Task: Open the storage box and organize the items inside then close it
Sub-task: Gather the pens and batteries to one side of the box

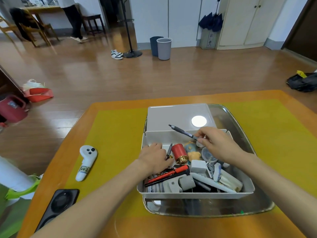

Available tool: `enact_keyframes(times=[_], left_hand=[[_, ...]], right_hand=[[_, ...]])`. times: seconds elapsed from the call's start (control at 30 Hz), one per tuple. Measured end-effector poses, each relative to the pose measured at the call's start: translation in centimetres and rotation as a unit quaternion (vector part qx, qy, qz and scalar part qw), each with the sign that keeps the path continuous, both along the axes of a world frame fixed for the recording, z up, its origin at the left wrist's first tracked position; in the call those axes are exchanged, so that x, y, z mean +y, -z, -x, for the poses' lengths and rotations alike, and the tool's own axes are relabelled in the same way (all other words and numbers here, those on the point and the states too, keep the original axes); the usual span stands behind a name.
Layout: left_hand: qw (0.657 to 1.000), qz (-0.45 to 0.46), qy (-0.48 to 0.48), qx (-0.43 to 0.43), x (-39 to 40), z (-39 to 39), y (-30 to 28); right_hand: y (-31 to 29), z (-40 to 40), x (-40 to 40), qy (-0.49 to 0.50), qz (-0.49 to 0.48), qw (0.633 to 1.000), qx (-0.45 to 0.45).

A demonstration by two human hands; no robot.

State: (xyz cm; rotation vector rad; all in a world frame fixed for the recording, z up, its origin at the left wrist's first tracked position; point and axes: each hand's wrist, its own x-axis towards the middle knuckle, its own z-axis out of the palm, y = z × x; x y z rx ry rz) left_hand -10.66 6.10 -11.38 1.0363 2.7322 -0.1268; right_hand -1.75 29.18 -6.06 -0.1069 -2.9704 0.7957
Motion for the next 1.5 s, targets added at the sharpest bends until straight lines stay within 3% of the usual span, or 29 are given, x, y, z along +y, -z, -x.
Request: enact_keyframes(times=[0.1,0.3,0.77,0.9,1.13,1.37,1.5], left_hand=[[0.999,-0.02,-0.025,-0.025,1.0,0.0,0.5],[1.0,-0.003,0.023,-0.004,0.5,-0.4,0.2],[0.971,-0.219,-0.031,-0.084,-1.2,-1.9,-1.9],[0.981,-0.193,0.002,-0.017,-0.8,0.9,-3.3],[0.992,-0.009,0.048,0.116,1.9,3.9,-2.9],[0.987,0.04,0.113,0.107,2.5,3.5,-1.1],[0.986,0.003,0.131,0.106,1.8,3.8,-1.0]], right_hand=[[0.5,-0.1,0.3,0.015,0.016,1.0,-0.009],[1.1,0.6,-1.3,-0.012,0.071,0.996,-0.053],[2.3,0.0,-2.2,0.036,-0.014,0.995,-0.088],[1.8,-1.5,-1.2,0.079,0.006,0.994,-0.074],[1.6,-3.6,0.8,0.102,-0.011,0.994,-0.047],[1.6,-4.2,1.6,0.099,-0.009,0.994,-0.042],[1.7,-3.9,1.5,0.095,-0.006,0.995,-0.029]])
